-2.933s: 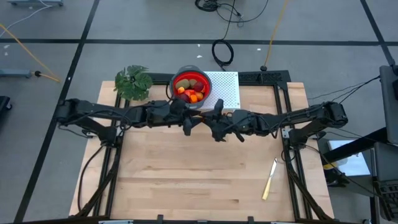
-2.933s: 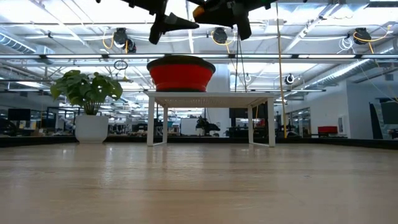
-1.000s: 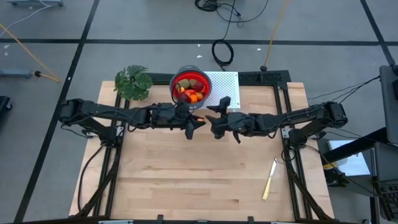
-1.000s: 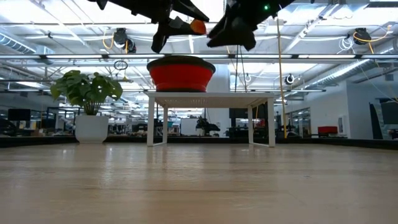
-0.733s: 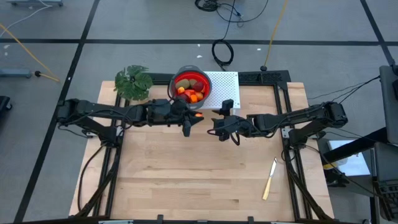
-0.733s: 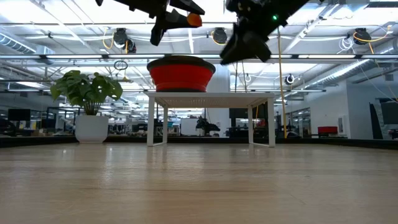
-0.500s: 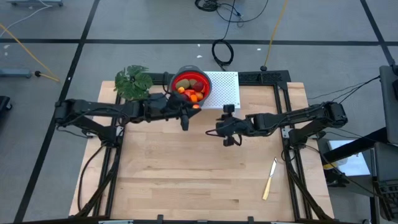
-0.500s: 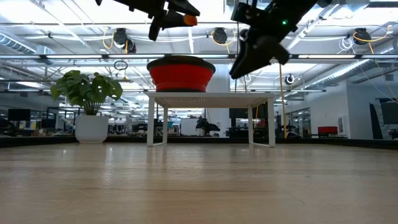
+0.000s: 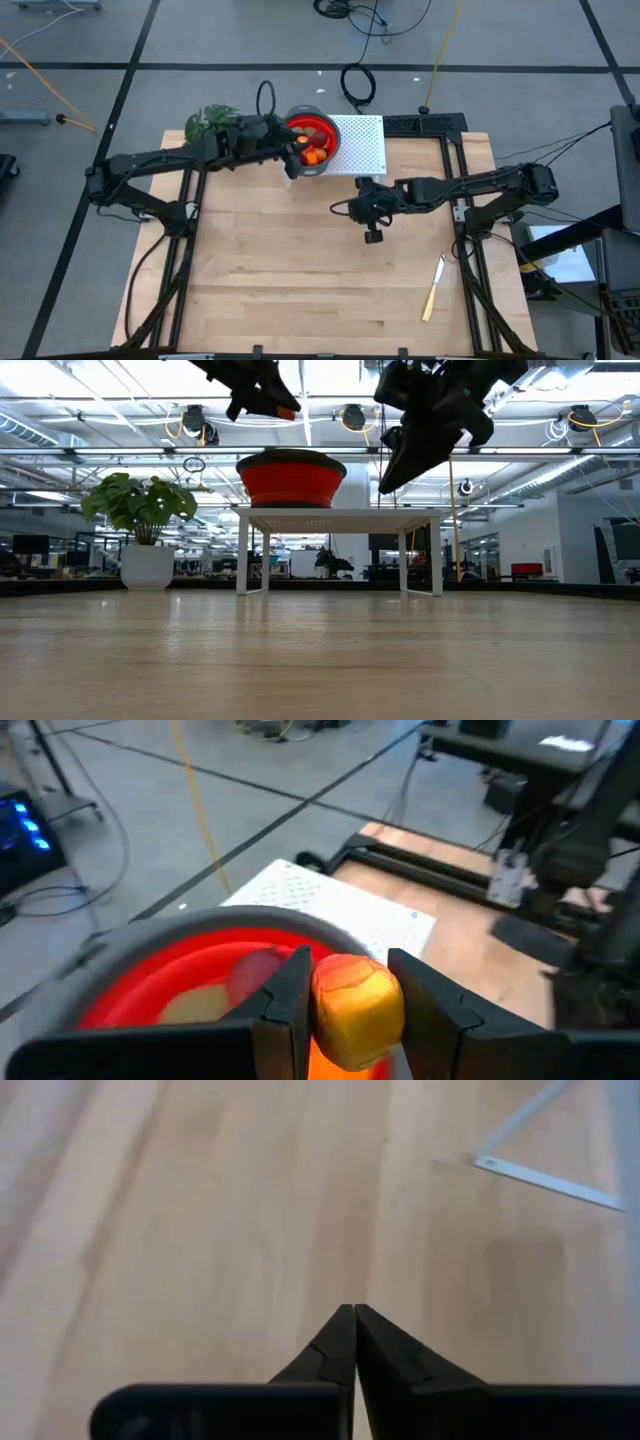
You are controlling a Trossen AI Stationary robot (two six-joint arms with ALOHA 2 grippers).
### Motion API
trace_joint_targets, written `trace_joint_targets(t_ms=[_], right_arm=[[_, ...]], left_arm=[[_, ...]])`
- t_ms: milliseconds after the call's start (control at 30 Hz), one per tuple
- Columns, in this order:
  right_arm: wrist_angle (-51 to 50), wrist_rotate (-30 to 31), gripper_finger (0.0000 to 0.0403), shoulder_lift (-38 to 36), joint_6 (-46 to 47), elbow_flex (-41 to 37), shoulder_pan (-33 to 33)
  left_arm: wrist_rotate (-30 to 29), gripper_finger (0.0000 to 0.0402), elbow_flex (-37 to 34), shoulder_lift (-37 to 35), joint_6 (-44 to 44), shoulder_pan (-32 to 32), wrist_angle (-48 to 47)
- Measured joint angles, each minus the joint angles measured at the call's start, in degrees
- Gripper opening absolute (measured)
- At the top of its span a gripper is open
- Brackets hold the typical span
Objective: Pick & Place Fruit
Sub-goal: Put the peach into the red strainer bowl
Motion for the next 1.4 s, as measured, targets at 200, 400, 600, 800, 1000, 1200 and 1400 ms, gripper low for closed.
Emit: trace_joint_targets(t_ms=[200, 400, 600, 800, 1000, 1200, 1400], right_arm=[[2.0, -9.8, 0.0004, 0.0, 0.0, 0.0, -2.4], [6.3, -24.4, 0.0001, 0.0, 1.6, 0.0, -5.7], [8.2, -30.8, 0.0001, 0.0, 3.6, 0.0, -8.1], [8.1, -30.8, 0.0001, 0.0, 3.6, 0.0, -8.3], [7.9, -30.8, 0.0001, 0.0, 4.7, 0.0, -8.3], [7.9, -30.8, 0.0001, 0.0, 4.8, 0.0, -8.3], [8.0, -30.8, 0.0001, 0.0, 4.5, 0.0, -8.2]], left_arm=[[3.1, 0.0108, 0.6, 0.1, 1.5, 3.6, -3.6], [5.0, 0.0108, 0.5, 1.4, 1.5, 5.2, -7.5], [6.2, 0.0108, 0.6, 3.0, 1.9, 5.9, -7.8], [6.2, 0.0108, 0.6, 5.3, 1.9, 6.9, -8.1], [6.2, 0.0108, 0.5, 6.5, 1.7, 7.4, -8.3], [6.2, 0.0108, 0.5, 6.5, 1.6, 8.0, -7.9], [6.1, 0.0109, 0.5, 6.5, 1.3, 8.1, -7.8]])
